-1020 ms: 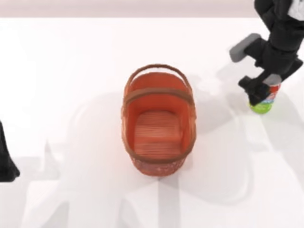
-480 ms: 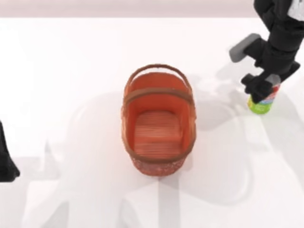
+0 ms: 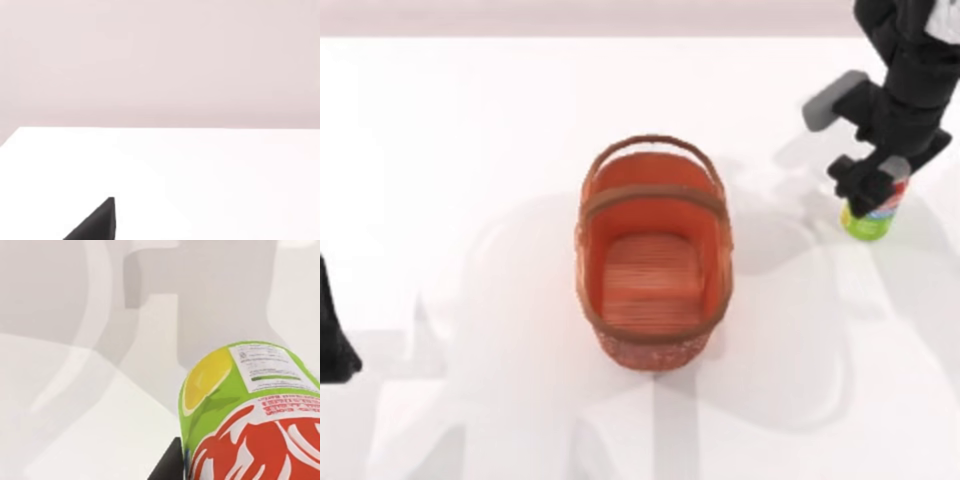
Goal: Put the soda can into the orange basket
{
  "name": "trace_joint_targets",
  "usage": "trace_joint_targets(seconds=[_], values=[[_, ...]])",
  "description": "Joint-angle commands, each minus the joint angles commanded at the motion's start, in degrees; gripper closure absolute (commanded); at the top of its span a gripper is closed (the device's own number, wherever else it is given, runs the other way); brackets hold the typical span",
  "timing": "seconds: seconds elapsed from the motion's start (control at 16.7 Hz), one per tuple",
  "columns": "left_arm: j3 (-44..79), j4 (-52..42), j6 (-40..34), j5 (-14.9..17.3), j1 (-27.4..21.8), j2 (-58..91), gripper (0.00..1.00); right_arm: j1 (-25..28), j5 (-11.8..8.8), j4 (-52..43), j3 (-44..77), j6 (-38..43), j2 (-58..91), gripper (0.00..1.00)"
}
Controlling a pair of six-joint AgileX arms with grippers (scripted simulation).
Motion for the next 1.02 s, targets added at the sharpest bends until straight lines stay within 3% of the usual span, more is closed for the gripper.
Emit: trace_joint_targets(seconds=[0.18,0.3,0.42,0.66,1.02], values=[[0.0,0.0,0.0,0.0,0.0,0.0,0.00,0.3,-1.2,1.7,-0.5,0.4,-0.2,1.00],[0.0,0.0,0.0,0.0,0.0,0.0,0.00,0.8,-3.9,5.8,-1.8,1.6,-0.7,1.00],[0.0,0.0,0.0,0.0,0.0,0.0,0.00,1.3,-7.9,12.3,-3.7,3.5,-1.4,1.00],[0.0,0.0,0.0,0.0,0.0,0.0,0.00,2.9,-19.0,31.9,-9.6,9.3,-3.3,1.00],[0.0,0.0,0.0,0.0,0.0,0.0,0.00,5.4,-38.9,69.1,-22.3,20.6,-7.8,1.00]])
